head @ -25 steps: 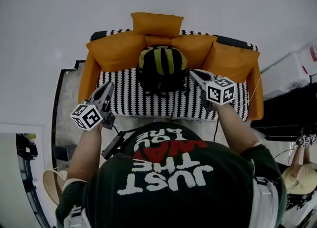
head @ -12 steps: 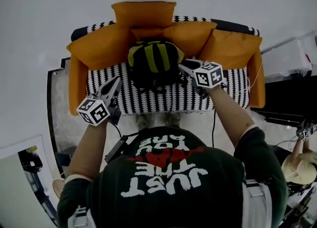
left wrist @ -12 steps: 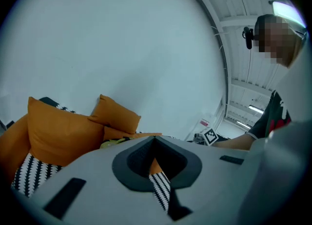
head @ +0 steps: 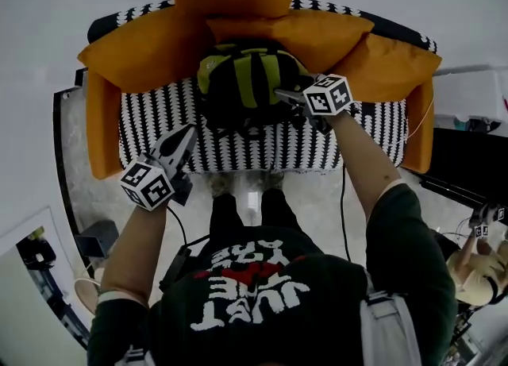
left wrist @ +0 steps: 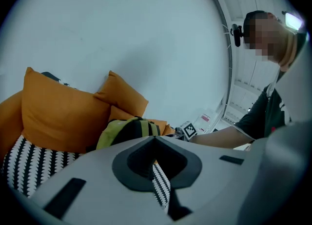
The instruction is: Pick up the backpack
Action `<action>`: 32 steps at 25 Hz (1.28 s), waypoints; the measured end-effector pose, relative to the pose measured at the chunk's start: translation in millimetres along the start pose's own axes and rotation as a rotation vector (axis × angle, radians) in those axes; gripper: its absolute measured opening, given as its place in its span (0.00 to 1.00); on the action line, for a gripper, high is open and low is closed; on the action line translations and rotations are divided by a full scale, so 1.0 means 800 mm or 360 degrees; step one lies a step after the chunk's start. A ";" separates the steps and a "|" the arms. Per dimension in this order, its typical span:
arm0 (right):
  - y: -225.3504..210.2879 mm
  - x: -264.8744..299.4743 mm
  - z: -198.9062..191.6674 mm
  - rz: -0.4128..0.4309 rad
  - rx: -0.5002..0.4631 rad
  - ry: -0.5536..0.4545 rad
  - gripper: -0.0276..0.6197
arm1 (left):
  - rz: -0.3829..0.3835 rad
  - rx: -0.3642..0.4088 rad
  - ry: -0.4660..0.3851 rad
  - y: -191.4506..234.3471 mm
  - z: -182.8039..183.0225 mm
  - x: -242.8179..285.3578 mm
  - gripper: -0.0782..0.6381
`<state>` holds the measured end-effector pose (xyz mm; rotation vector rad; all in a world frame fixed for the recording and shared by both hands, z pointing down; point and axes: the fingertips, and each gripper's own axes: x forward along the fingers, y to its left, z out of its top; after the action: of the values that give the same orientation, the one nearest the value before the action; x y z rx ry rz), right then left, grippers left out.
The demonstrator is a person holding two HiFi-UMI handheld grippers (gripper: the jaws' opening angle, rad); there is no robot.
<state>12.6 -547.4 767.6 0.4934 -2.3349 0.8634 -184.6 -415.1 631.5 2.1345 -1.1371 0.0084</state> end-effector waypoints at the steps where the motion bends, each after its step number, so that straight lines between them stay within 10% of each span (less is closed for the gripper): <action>1: 0.005 0.006 -0.002 0.0082 0.0002 0.0005 0.49 | -0.0003 -0.0010 0.0008 0.002 -0.008 0.000 0.12; 13: 0.085 0.035 0.028 0.0852 0.0241 -0.0176 0.33 | -0.0032 -0.0134 0.0000 0.009 -0.050 0.007 0.12; 22: 0.122 -0.036 0.132 0.1092 0.0592 -0.0800 0.14 | -0.0037 -0.0097 -0.0029 -0.006 -0.022 -0.010 0.12; 32: 0.187 -0.103 0.145 0.1111 0.0472 -0.0690 0.13 | -0.0040 0.0042 -0.0174 -0.053 0.056 -0.044 0.12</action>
<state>-49.3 -507.8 574.8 -0.0580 -2.8409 1.5658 -188.9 -400.6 562.0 2.1954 -1.1784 -0.1069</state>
